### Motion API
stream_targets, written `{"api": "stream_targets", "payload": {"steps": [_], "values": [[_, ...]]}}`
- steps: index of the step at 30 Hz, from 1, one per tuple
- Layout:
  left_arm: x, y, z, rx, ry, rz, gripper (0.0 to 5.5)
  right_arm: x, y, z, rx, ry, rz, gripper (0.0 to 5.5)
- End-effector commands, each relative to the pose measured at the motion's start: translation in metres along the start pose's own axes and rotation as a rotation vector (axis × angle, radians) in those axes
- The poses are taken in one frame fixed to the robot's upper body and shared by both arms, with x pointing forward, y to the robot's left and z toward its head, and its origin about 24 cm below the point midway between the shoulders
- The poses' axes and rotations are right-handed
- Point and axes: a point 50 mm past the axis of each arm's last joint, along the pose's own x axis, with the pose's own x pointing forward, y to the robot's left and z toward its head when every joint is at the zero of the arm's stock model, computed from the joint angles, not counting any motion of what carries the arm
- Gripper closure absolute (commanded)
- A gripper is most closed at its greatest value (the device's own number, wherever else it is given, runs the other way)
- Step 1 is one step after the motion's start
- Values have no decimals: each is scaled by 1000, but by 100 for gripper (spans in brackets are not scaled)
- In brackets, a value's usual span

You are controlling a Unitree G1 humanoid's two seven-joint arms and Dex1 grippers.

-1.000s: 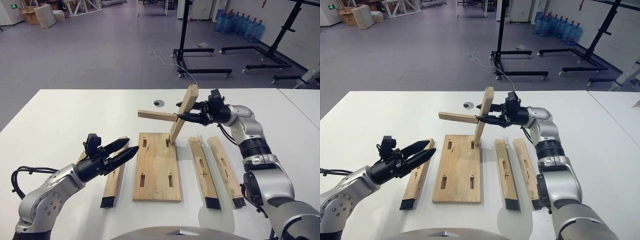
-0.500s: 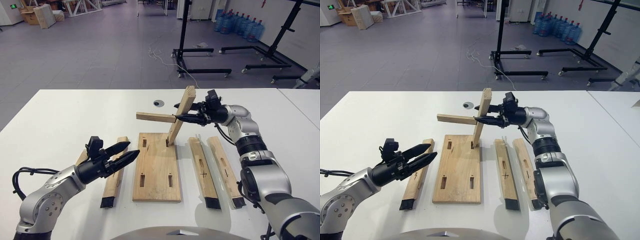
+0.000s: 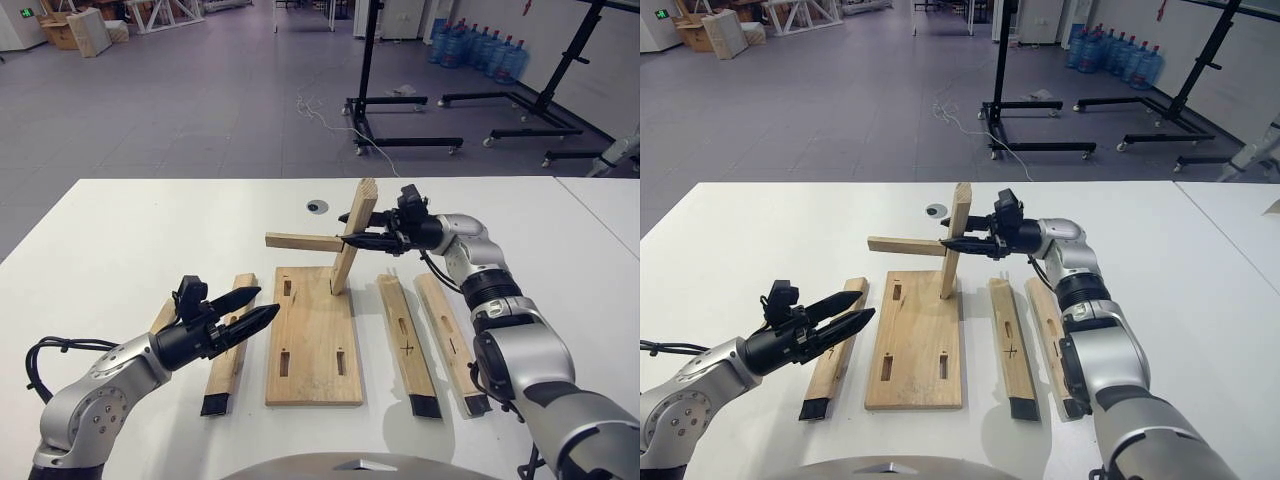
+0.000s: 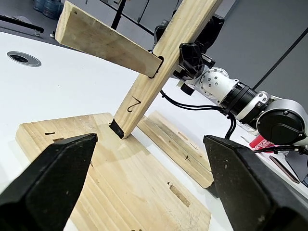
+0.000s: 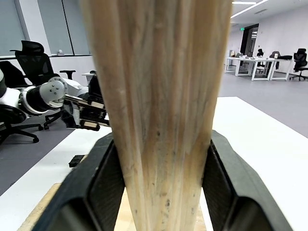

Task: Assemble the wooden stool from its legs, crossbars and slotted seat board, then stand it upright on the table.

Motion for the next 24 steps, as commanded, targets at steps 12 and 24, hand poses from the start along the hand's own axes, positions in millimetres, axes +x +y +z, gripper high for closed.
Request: {"api": "stream_targets", "payload": {"steps": [12, 24], "values": [[2, 2, -7, 5, 12, 13, 146, 7, -10, 12, 3, 90, 6, 278], [5, 3, -10, 11, 18, 11, 146, -10, -19, 50, -117, -44, -136, 80]]}}
